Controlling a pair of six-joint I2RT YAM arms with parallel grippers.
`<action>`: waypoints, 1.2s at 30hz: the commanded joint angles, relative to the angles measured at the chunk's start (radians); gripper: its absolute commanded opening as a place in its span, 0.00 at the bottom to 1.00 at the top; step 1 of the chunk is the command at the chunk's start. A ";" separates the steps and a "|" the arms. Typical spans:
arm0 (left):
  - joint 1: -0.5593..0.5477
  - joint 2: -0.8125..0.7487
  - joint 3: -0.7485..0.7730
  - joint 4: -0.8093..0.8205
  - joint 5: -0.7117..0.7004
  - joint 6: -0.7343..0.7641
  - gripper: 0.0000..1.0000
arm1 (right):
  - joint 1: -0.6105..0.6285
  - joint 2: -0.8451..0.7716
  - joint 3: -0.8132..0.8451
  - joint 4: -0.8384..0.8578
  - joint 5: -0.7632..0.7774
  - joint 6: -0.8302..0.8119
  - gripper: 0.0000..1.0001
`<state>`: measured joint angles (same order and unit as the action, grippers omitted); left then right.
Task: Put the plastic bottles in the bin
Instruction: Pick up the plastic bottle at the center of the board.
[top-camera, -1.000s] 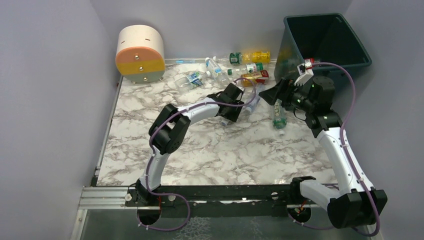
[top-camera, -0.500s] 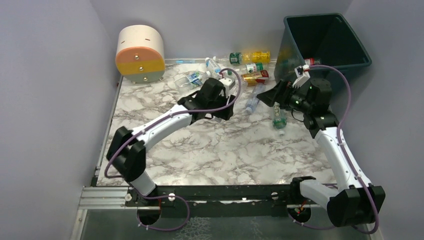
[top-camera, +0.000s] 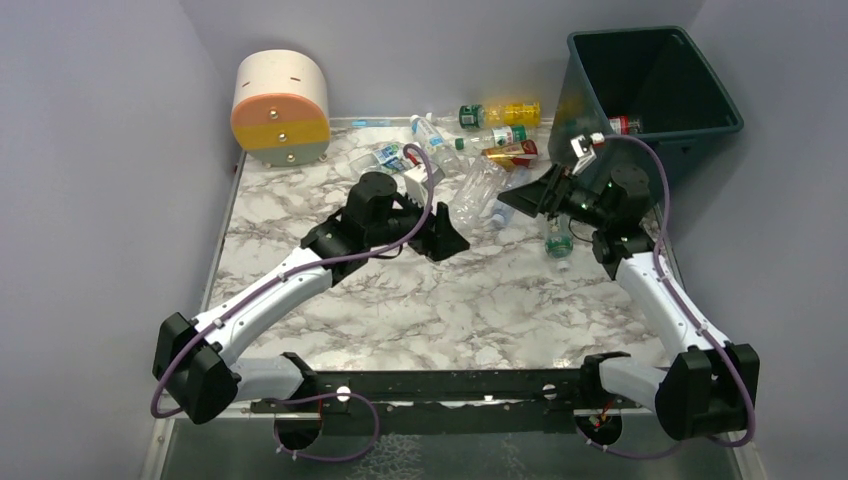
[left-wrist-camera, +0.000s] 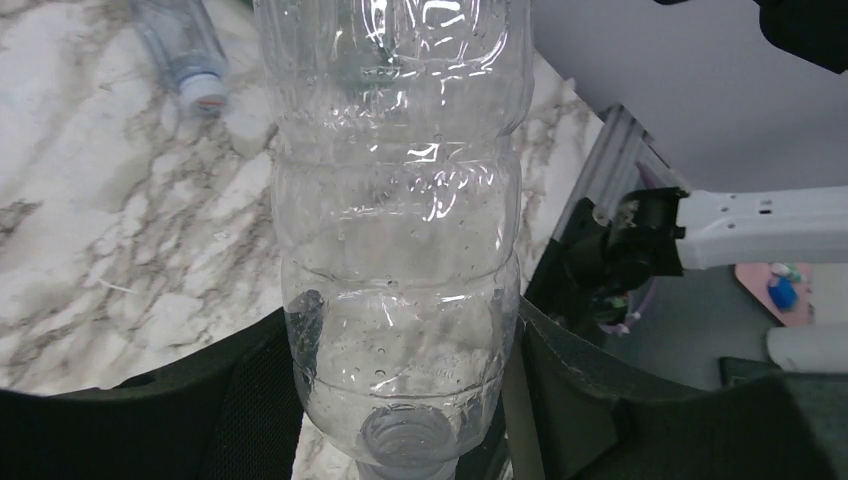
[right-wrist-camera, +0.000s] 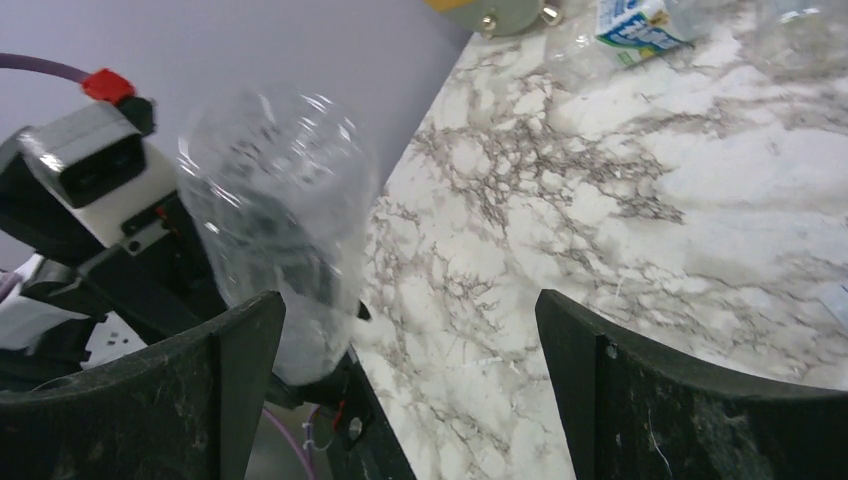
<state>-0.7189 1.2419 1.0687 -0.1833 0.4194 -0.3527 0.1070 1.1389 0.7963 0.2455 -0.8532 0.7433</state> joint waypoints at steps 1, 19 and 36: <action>0.006 -0.013 -0.088 0.188 0.185 -0.141 0.60 | 0.071 0.014 0.078 0.099 -0.018 -0.002 0.99; 0.007 0.007 -0.192 0.496 0.305 -0.371 0.60 | 0.202 0.060 0.061 0.194 0.091 0.009 0.99; 0.007 0.015 -0.214 0.494 0.302 -0.365 0.62 | 0.234 0.106 0.084 0.240 0.104 0.026 0.78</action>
<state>-0.7078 1.2564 0.8539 0.2459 0.6743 -0.7219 0.3340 1.2324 0.8497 0.4557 -0.7879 0.7776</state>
